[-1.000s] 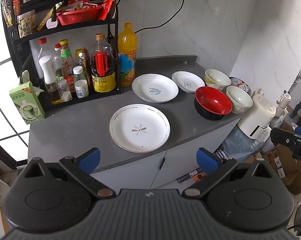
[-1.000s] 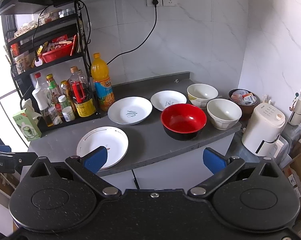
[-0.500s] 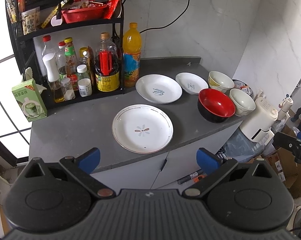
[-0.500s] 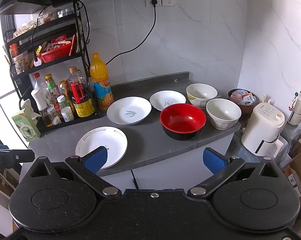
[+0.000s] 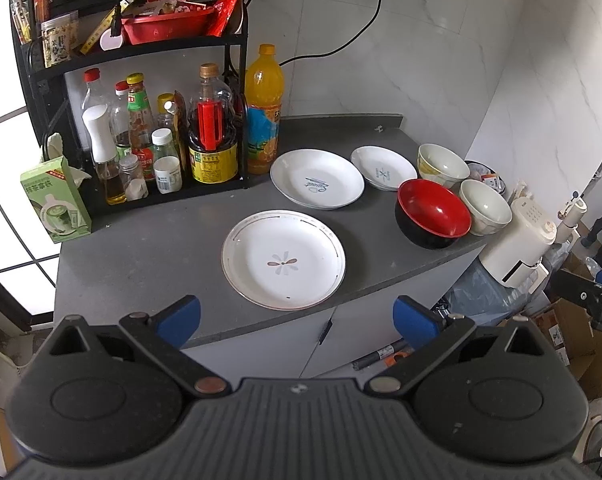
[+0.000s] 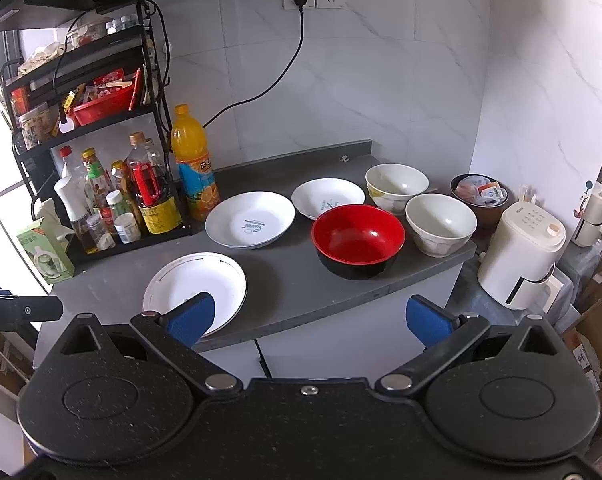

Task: Organize plates and bowls

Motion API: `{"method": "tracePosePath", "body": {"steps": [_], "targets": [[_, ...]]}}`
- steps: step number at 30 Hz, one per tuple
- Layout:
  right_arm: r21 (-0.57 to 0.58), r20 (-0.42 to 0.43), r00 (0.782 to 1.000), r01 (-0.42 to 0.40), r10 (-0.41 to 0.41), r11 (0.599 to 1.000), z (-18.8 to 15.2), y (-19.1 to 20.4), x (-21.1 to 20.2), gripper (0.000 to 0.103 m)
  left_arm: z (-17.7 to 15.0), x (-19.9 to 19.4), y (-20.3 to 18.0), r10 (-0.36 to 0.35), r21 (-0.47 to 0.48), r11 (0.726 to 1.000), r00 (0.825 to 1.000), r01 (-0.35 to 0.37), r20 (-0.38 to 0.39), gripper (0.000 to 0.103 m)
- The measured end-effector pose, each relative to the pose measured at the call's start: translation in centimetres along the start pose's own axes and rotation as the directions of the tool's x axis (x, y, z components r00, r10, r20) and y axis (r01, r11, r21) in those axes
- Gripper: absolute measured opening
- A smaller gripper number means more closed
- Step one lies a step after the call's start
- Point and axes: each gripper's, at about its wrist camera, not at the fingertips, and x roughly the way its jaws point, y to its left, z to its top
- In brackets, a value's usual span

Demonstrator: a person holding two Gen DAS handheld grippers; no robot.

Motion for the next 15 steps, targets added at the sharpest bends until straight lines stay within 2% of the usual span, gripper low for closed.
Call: {"method": "tracePosePath", "body": {"steps": [15], "targets": [[0.001, -0.003, 1.000, -0.007, 0.007, 1.000, 0.5, -1.4, 0.9, 0.103, 0.8, 1.1, -1.3, 0.006, -0.008, 1.000, 1.000, -0.006, 0.007, 0.102]]}}
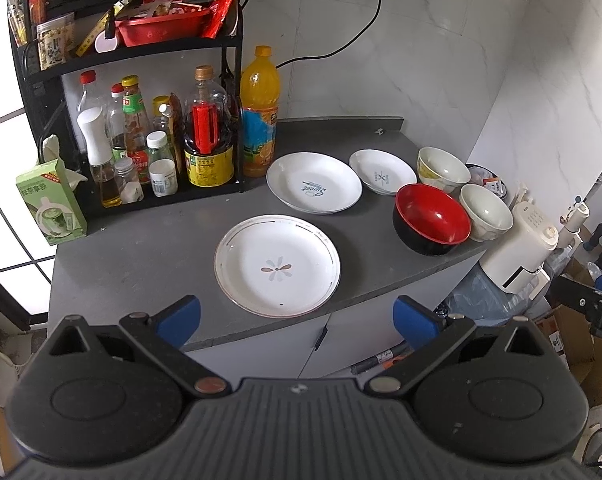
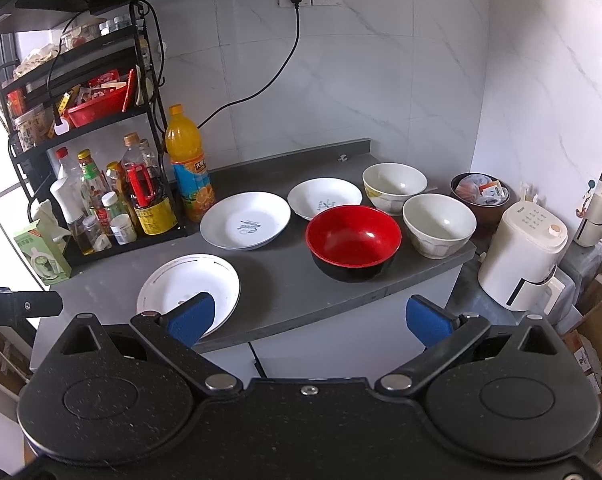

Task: Organize plates and bowls

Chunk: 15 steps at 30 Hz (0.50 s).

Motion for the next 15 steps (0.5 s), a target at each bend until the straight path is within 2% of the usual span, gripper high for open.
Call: {"method": "tracePosePath", "body": {"steps": [15], "targets": [[-0.042, -0.005, 0.998, -0.058, 0.058, 0.997, 1.1, -3.4, 1.9, 0.103, 0.8, 2.1, -4.0, 0.033, -0.031, 0.999, 0.999, -0.033, 0.000, 0.102]]}}
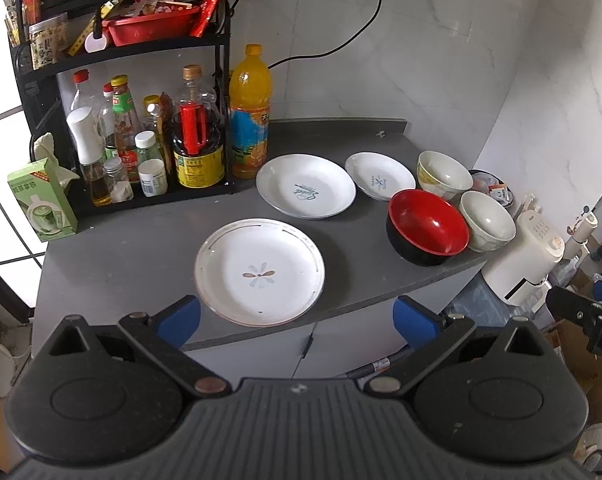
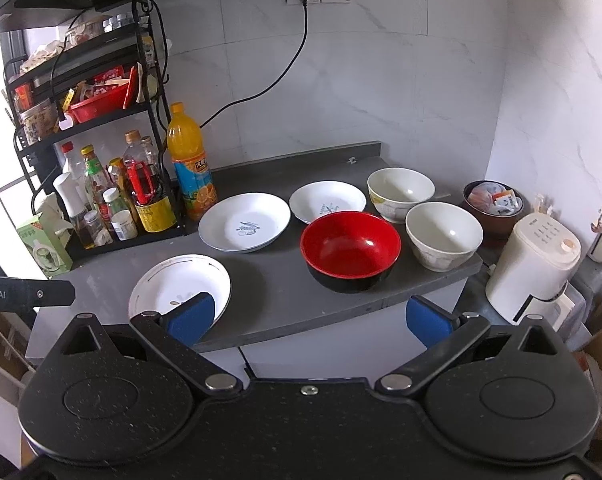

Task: Organize plates and bowls
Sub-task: 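Move both grippers toward the large white bowl beside the red bowl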

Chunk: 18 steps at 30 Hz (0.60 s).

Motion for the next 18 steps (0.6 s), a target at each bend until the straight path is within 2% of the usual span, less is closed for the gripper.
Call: {"method": "tracePosePath", "body": {"steps": [8, 18], "targets": [[-0.010, -0.014, 0.999, -0.045, 0.045, 0.999, 0.4, -3.1, 1.1, 0.103, 0.5, 0.9, -3.6, 0.036, -0.021, 0.999, 0.999, -0.036, 0.002, 0.102], [0.027, -0.005, 0.999, -0.043, 0.043, 0.999, 1.0, -6.5, 2.7, 0.102, 1.3, 3.1, -6.6, 0.048, -0.016, 0.999, 0.999, -0.048, -0.010, 0.101]]}}
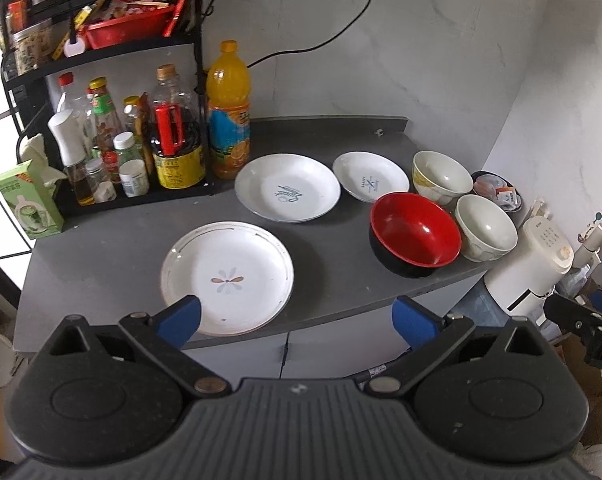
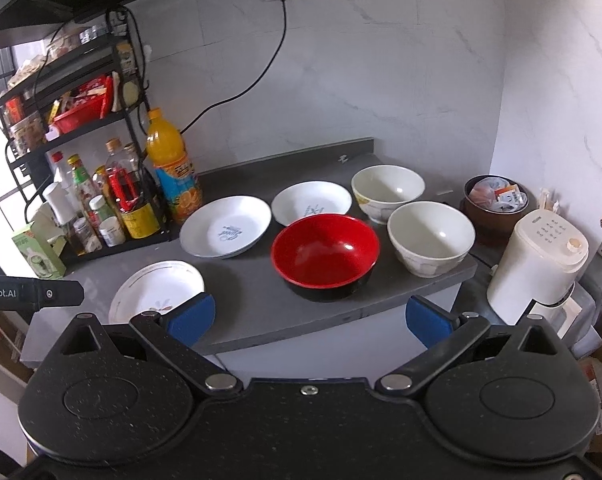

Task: Organize plates and bowls
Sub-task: 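Move both grippers toward the large white bowl beside the red bowl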

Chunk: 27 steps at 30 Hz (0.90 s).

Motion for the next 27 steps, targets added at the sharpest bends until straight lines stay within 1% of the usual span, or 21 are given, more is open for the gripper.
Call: {"method": "tracePosePath", "body": {"steps": [3, 6, 11, 14, 16, 18, 20, 22, 27], "targets": [[0.010, -0.001, 1.000, 0.023, -0.023, 1.000, 0.2, -0.8, 0.7, 0.101, 0.5, 1.1, -0.9, -0.022, 0.009, 1.000, 1.000, 0.022, -0.006, 0.100], [0.022, -0.005, 0.999, 0.047, -0.047, 0.999, 0.5, -1.6, 1.7, 0.095, 1.3, 2.5, -1.8, -0.049, 0.016, 0.999, 0.999, 0.049, -0.010, 0.100], [0.046, -0.010, 0.996, 0.084, -0.084, 0.995, 1.2, -2.9, 3.6, 0.093, 3.0, 5.3, -3.2, -0.087, 0.028, 0.996, 0.996, 0.087, -0.010, 0.100], [0.066, -0.013, 0.994, 0.114, -0.113, 0.991, 1.9, -3.6, 5.2, 0.087, 4.3, 7.4, -3.8, -0.119, 0.040, 0.992, 0.993, 0.119, -0.012, 0.100], [0.089, -0.015, 0.991, 0.131, -0.130, 0.987, 2.4, -4.1, 6.2, 0.081, 5.3, 9.0, -4.3, -0.137, 0.048, 0.989, 0.990, 0.137, -0.018, 0.099], [0.116, -0.011, 0.990, 0.141, -0.141, 0.983, 2.8, -4.6, 7.2, 0.079, 6.2, 10.4, -4.7, -0.153, 0.060, 0.986, 0.988, 0.155, -0.025, 0.097], [0.129, -0.010, 0.988, 0.152, -0.152, 0.980, 3.1, -5.1, 8.3, 0.076, 7.1, 11.8, -5.2, -0.171, 0.074, 0.982, 0.985, 0.172, -0.026, 0.096], [0.142, -0.018, 0.987, 0.162, -0.161, 0.977, 3.3, -5.5, 9.6, 0.066, 7.9, 13.2, -5.4, -0.176, 0.079, 0.981, 0.984, 0.178, -0.036, 0.092], [0.176, -0.039, 0.981, 0.194, -0.190, 0.965, 3.5, -6.2, 12.0, 0.055, 9.4, 15.8, -6.0, -0.196, 0.094, 0.975, 0.979, 0.201, -0.058, 0.088]]}}
